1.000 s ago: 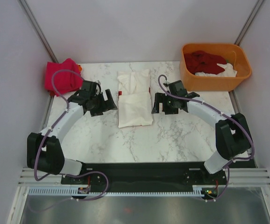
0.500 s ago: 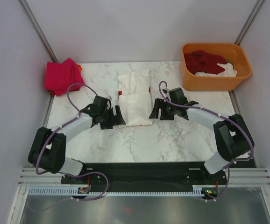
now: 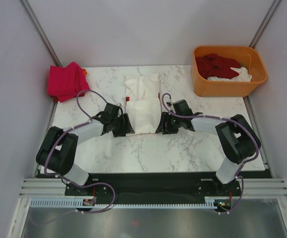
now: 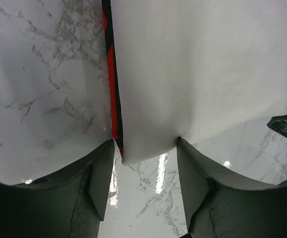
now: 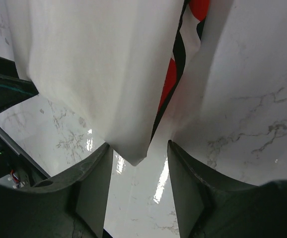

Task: Fold and stack the t-shirts
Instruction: Fold the tshirt

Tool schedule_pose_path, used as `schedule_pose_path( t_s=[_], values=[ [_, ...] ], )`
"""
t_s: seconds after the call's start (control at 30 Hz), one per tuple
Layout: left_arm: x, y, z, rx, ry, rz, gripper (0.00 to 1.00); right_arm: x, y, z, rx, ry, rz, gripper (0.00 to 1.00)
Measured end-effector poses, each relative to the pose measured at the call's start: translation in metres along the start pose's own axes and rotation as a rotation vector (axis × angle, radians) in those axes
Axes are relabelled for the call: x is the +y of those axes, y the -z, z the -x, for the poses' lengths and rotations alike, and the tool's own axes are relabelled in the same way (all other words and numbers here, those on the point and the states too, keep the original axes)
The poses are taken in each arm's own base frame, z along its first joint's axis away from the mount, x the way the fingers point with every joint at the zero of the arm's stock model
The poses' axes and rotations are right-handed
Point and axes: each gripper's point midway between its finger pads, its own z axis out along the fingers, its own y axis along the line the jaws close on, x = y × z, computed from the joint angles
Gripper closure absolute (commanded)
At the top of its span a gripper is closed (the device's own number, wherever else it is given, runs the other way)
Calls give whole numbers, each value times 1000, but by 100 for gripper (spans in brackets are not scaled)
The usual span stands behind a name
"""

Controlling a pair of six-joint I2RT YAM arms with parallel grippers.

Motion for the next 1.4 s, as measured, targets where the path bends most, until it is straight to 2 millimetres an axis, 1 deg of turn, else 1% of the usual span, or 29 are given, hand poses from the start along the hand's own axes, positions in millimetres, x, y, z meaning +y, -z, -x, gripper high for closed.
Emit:
schedule_pose_path(
  t_s=[0.03,0.1,0.13,0.2,0.23,0.3,0.33,0.4,0.43,0.47,0.5,0.57,0.6,0.67,0.7,0.77,0.8,0.83,0.93,1.1,1.2,1.3,1.4],
  values=[
    [-1,-2,0,-2,0,-3,47,1,-1,1,-3,1,7,46],
    [-2,-5,0,0,2,-9,48,1,-3,2,-7,1,13,46],
    [-3,-7,0,1,3,-15,49,2,-3,2,-7,1,16,44],
    [-6,-9,0,-3,-2,-23,50,3,-3,2,-7,1,21,38],
    [-6,-9,0,-4,-4,-25,50,4,-3,3,-10,1,26,34],
    [-7,-10,0,-7,-7,-29,53,6,-1,5,-22,5,31,32],
    [-7,-10,0,-9,-7,-29,56,7,1,4,-27,5,33,32],
    [-7,-11,-1,-11,-7,-30,58,9,4,5,-33,-2,39,34],
    [-6,-11,-1,-12,-7,-31,61,9,4,6,-38,-7,41,35],
    [-6,-11,-1,-13,-7,-31,62,9,4,7,-41,-7,41,37],
    [-6,-11,-1,-12,-7,-31,66,8,4,8,-42,-11,40,40],
    [-6,-12,-2,-12,-6,-31,67,7,4,10,-47,-21,40,44],
    [-6,-12,-2,-11,-6,-31,68,5,3,11,-50,-25,39,50],
    [-6,-12,-2,-11,-6,-31,69,1,0,13,-55,-36,37,58],
    [-6,-12,-2,-11,-6,-31,73,-1,-3,13,-54,-43,35,70],
    [-6,-13,-2,-10,-5,-31,78,-7,-9,11,-47,-57,32,81],
    [-6,-13,-2,-10,-5,-31,78,-8,-11,10,-40,-68,41,94],
    [-6,-13,-2,-9,-5,-31,90,-9,-12,10,-42,-69,45,100],
    [-6,-14,-3,-8,-5,-32,98,-11,-13,9,-45,-79,59,100],
    [-7,-14,-6,-13,-10,-48,98,-14,-7,5,-54,-84,71,100],
    [-7,-11,-14,-2,-17,-67,98,-15,-1,-4,-46,-86,73,100],
    [-9,-1,-26,11,-23,-96,98,-12,11,-17,-39,-85,83,100],
    [-16,18,-36,12,-35,-140,98,-2,31,-35,-38,-72,102,100]
  ],
)
